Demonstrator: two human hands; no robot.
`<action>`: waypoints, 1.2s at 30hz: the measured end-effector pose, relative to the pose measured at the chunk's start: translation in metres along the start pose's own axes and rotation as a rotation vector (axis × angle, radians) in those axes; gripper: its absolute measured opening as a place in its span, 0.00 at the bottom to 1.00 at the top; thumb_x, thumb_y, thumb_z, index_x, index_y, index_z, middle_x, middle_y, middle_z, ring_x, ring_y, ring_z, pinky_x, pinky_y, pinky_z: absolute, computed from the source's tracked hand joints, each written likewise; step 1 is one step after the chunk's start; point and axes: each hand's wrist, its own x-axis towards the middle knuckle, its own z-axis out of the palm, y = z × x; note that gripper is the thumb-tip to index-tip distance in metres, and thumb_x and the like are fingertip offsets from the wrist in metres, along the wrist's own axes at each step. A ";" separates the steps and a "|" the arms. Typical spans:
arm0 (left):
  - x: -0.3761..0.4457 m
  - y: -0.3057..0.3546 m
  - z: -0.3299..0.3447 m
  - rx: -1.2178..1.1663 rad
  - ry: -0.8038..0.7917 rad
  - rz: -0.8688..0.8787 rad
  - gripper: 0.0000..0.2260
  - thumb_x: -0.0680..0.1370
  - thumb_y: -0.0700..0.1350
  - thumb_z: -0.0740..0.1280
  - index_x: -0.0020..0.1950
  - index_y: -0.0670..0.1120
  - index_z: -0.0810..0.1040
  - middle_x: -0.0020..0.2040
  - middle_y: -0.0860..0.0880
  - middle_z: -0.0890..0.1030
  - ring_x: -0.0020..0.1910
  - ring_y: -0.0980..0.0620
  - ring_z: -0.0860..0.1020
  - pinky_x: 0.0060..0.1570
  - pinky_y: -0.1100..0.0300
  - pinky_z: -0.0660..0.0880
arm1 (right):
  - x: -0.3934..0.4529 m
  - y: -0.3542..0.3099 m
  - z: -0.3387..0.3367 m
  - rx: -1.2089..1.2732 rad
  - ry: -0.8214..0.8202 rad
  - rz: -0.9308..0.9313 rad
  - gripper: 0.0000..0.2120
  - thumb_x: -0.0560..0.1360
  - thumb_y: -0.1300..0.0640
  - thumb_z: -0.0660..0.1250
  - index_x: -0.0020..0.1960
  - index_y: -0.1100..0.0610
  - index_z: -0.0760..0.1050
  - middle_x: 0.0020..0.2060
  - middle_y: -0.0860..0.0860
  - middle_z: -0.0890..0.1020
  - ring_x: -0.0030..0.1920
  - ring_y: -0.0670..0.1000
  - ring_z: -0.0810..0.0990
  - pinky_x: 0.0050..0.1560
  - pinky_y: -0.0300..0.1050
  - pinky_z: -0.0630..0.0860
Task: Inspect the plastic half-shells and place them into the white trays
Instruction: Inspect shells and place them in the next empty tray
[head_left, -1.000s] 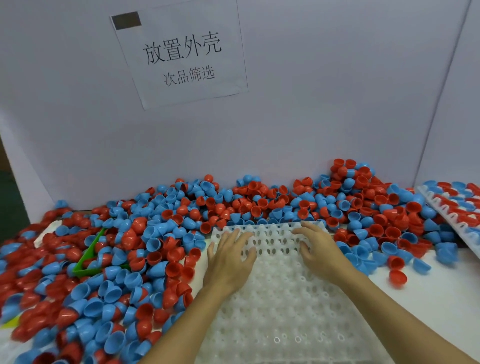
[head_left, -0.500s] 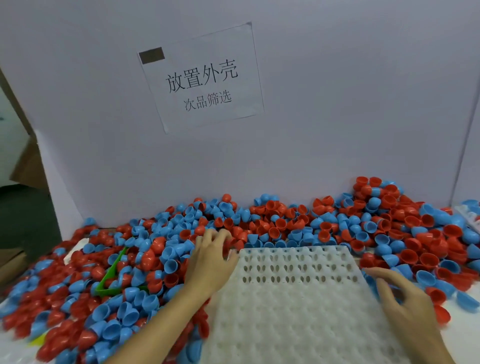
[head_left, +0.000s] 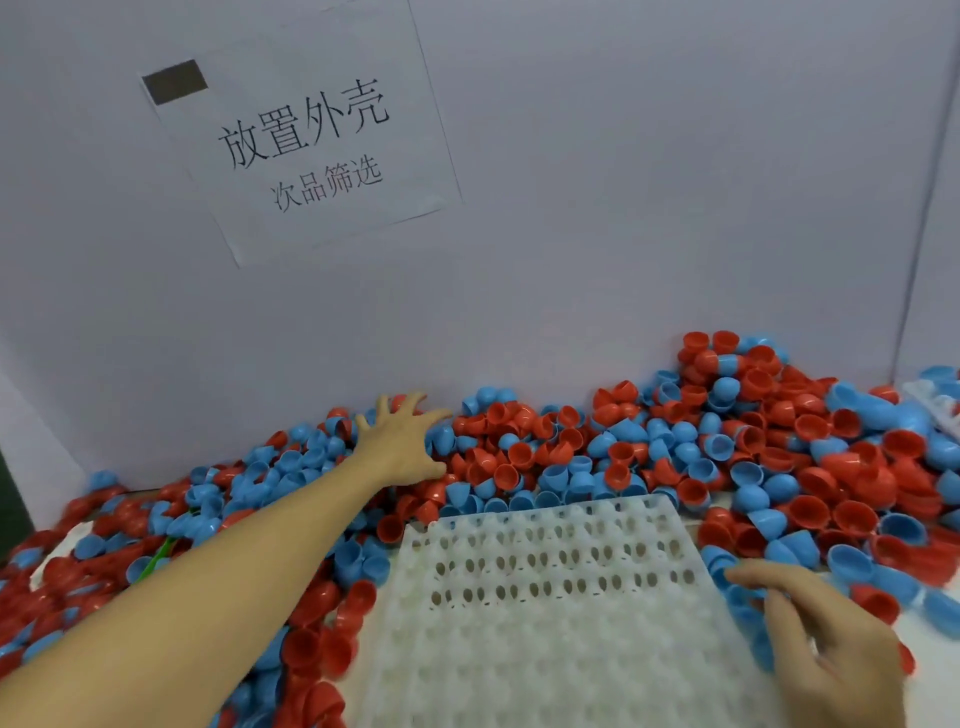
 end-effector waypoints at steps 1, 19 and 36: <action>0.009 0.004 0.000 0.080 -0.058 0.003 0.38 0.72 0.62 0.70 0.79 0.62 0.56 0.81 0.50 0.53 0.78 0.36 0.49 0.71 0.29 0.55 | 0.001 -0.001 0.000 -0.008 -0.003 -0.008 0.12 0.70 0.64 0.60 0.41 0.57 0.81 0.38 0.46 0.82 0.42 0.47 0.81 0.45 0.24 0.71; 0.027 0.019 0.024 0.024 -0.008 -0.146 0.26 0.75 0.46 0.69 0.72 0.57 0.67 0.70 0.46 0.62 0.69 0.35 0.62 0.57 0.39 0.74 | 0.003 0.005 0.002 0.014 -0.072 -0.007 0.13 0.69 0.65 0.60 0.41 0.56 0.82 0.39 0.47 0.83 0.47 0.39 0.79 0.46 0.27 0.73; 0.028 -0.010 -0.009 -0.897 0.466 -0.279 0.09 0.73 0.41 0.73 0.46 0.50 0.74 0.38 0.50 0.76 0.33 0.52 0.73 0.30 0.59 0.69 | 0.003 0.008 0.002 -0.050 -0.097 0.034 0.21 0.70 0.79 0.65 0.42 0.54 0.81 0.39 0.46 0.83 0.46 0.45 0.80 0.47 0.30 0.74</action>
